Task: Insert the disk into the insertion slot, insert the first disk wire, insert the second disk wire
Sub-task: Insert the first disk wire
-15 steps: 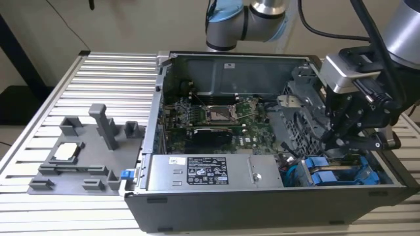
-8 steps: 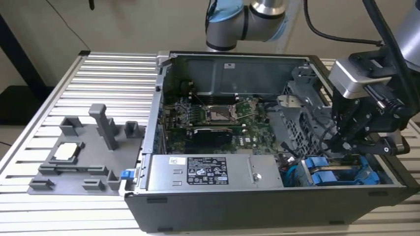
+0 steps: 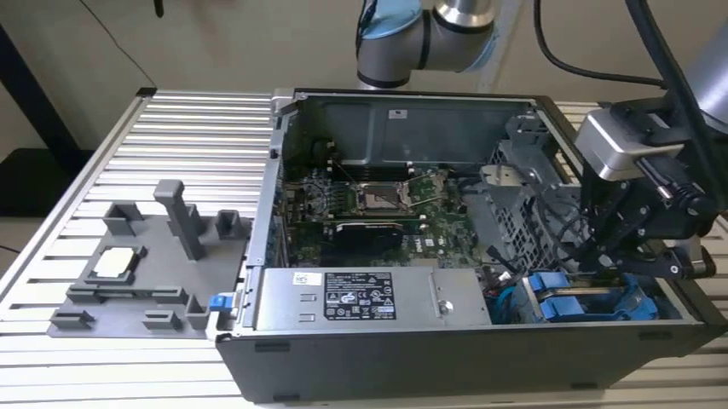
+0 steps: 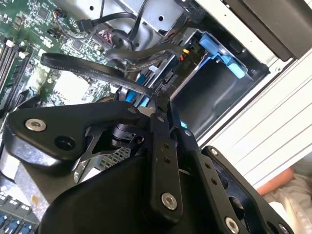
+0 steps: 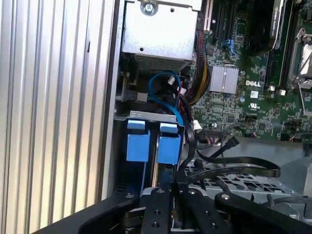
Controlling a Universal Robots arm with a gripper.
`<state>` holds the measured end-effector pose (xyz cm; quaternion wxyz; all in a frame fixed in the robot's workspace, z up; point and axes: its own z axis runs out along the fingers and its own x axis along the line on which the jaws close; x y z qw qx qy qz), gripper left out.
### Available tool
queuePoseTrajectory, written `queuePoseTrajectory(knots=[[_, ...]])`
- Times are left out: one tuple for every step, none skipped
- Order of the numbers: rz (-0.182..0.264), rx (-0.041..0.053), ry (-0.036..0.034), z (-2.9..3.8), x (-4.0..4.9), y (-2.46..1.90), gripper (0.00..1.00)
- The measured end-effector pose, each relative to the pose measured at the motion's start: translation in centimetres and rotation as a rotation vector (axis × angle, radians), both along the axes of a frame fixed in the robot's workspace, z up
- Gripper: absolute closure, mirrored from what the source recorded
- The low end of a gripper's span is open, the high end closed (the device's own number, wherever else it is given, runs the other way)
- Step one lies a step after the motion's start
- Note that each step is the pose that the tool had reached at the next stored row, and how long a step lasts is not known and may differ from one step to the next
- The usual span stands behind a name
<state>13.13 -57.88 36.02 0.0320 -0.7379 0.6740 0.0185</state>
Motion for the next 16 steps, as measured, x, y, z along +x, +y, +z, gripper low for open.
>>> queuePoseTrajectory(knots=[[-0.006, -0.0001, 0.0000, 0.00, 0.01, 0.00, 0.84], [-0.013, 0.0002, 0.0000, -0.05, 0.03, 0.00, 0.84], [-0.021, 0.0005, 0.0000, -0.10, 0.04, 0.00, 0.84], [-0.030, 0.0003, 0.0000, -0.13, 0.05, 0.00, 0.84], [-0.034, 0.0002, 0.0000, -0.13, 0.08, 0.00, 0.84], [-0.035, 0.0002, 0.0001, -0.14, 0.08, 0.00, 0.84], [-0.036, 0.0001, 0.0000, -0.13, 0.08, 0.00, 0.84], [-0.036, 0.0001, 0.0000, -0.15, 0.07, 0.00, 0.84], [-0.036, 0.0004, 0.0000, -0.20, 0.09, 0.00, 0.84], [-0.036, 0.0005, 0.0000, -0.25, 0.13, 0.00, 0.84], [-0.036, 0.0004, 0.0000, -0.29, 0.21, -0.01, 0.84], [-0.037, 0.0004, -0.0001, -0.33, 0.30, -0.01, 0.84], [-0.037, 0.0009, 0.0000, -0.40, 0.40, 0.00, 0.84], [-0.038, 0.0018, 0.0000, -0.49, 0.47, 0.00, 0.84], [-0.038, 0.0027, 0.0000, -0.60, 0.55, 0.00, 0.84], [-0.039, 0.0037, 0.0000, -0.69, 0.63, 0.00, 0.84]])
